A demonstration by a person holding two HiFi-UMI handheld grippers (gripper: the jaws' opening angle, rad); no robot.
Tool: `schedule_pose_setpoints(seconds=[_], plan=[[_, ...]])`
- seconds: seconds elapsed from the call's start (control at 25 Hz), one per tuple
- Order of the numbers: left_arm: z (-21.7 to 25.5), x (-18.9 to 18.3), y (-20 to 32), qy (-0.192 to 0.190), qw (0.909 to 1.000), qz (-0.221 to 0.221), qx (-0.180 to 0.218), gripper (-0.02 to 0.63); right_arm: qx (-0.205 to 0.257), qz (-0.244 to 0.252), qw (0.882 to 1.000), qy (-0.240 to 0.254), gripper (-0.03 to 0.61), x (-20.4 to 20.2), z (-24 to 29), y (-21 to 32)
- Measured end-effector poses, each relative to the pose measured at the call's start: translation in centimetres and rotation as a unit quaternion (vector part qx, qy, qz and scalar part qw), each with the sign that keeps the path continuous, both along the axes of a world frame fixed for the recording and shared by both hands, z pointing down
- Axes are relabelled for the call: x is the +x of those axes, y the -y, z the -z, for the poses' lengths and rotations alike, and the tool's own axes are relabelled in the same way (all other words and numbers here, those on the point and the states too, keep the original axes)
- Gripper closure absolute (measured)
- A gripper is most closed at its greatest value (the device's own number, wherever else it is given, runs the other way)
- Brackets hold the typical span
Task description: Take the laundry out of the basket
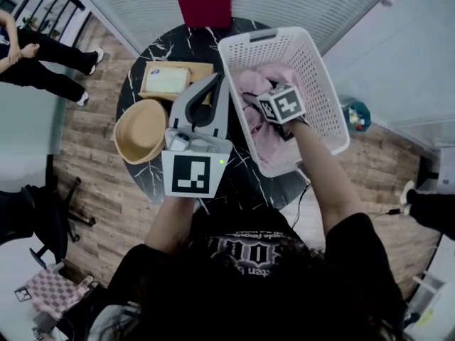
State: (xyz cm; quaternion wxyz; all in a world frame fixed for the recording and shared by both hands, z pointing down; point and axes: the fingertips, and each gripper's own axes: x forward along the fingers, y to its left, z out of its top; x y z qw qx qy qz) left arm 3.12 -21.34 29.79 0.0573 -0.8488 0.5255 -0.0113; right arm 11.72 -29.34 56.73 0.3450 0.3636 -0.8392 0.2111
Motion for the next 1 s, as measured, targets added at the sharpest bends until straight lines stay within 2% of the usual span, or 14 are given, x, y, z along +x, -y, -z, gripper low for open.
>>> schedule_pose_setpoints(seconds=[0.28, 0.48, 0.84, 1.0], plan=[[-0.2, 0.3, -0.2, 0.002, 1.0000, -0.005, -0.001, 0.614, -0.005, 0.027, 0.999, -0.025, 0.318, -0.2, -0.3, -0.4], [-0.1, 0.4, -0.4, 0.004, 1.0000, -0.004, -0.002, 0.614, -0.019, 0.037, 0.998, -0.036, 0.352, -0.2, -0.4, -0.4], [0.0, 0.0, -0.8, 0.003, 1.0000, -0.001, -0.003, 0.614, 0.013, 0.052, 0.997, -0.056, 0.429, -0.4, 0.2, -0.5], [0.0, 0.0, -1.0, 0.005, 1.0000, -0.003, -0.004, 0.614, 0.023, 0.054, 0.997, -0.056, 0.444, -0.5, 0.8, -0.6]])
